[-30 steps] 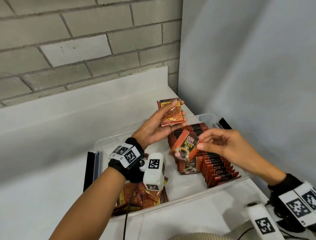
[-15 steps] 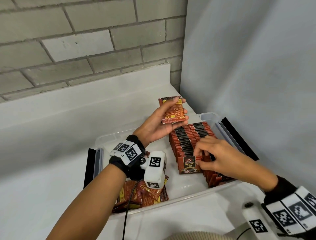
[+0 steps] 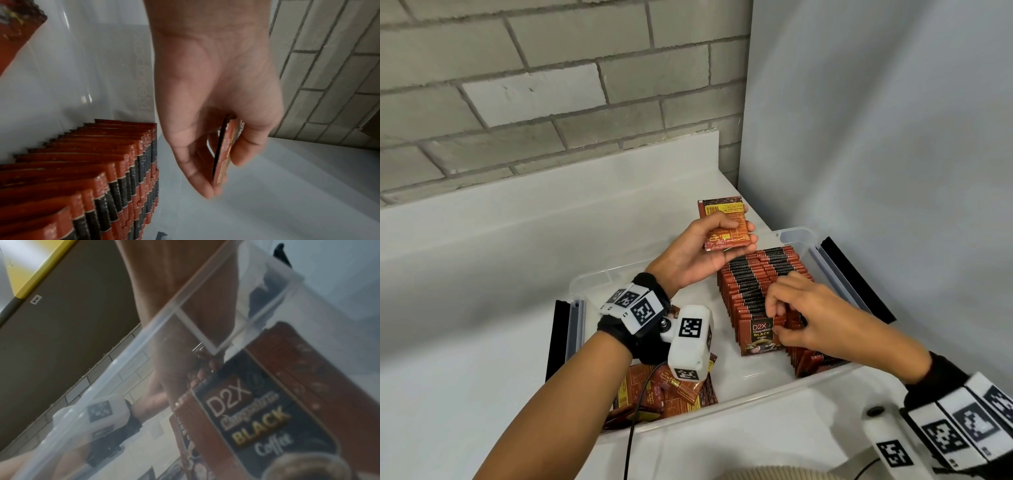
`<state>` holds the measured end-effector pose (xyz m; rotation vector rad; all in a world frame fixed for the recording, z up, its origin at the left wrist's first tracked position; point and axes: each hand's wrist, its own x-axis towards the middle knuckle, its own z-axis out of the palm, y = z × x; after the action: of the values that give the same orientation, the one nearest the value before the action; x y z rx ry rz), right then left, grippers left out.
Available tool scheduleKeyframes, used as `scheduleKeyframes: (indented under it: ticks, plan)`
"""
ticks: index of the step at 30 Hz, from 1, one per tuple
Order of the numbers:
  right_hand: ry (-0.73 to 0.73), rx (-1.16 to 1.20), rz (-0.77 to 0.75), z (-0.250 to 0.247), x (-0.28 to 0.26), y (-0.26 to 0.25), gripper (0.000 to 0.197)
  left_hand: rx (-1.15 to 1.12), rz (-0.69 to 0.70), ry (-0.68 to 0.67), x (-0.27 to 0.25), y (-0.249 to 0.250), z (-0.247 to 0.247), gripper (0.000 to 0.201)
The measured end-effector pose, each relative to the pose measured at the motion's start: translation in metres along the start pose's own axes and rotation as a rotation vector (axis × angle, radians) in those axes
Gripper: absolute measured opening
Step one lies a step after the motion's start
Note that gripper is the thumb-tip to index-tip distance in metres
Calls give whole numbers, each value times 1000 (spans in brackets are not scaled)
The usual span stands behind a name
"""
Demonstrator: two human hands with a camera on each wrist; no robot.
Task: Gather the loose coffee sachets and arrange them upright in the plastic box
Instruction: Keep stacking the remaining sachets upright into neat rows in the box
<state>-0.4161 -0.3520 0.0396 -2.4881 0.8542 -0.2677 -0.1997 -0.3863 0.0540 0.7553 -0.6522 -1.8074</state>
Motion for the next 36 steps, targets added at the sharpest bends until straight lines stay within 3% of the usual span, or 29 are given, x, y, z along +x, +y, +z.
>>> scheduleKeyframes:
  ticks: [10,12,15,18,21,25,29,33,36]
  plan:
    - [-26,50,32,-2,-1,-3,23,-3,34,-12,-2,1,6,18]
    - [36,137,61,-5,-2,-6,20,61,33,-39,-2,1,5,18]
    - [251,339,165,-10,2,-9,13,176,9,-80,-4,-1,6,19]
    - [422,547,281,-12,10,-8,22,245,-22,-134,-6,-5,10,23]
    - [464,661,280,-12,14,-8,35,302,-45,-185,-6,-10,12,31]
    - [493,690,240,-10,14,-6,30,335,-50,-201,-5,-13,14,31]
    - [600,757,242,-12,14,-6,18,319,-50,-148,-5,-12,15,50]
    - [760,865,216,-18,12,-11,11,268,-118,-126,-3,-12,16,94]
    - [824,841,186,-18,12,-11,12,209,-156,-123,-1,-13,18,104]
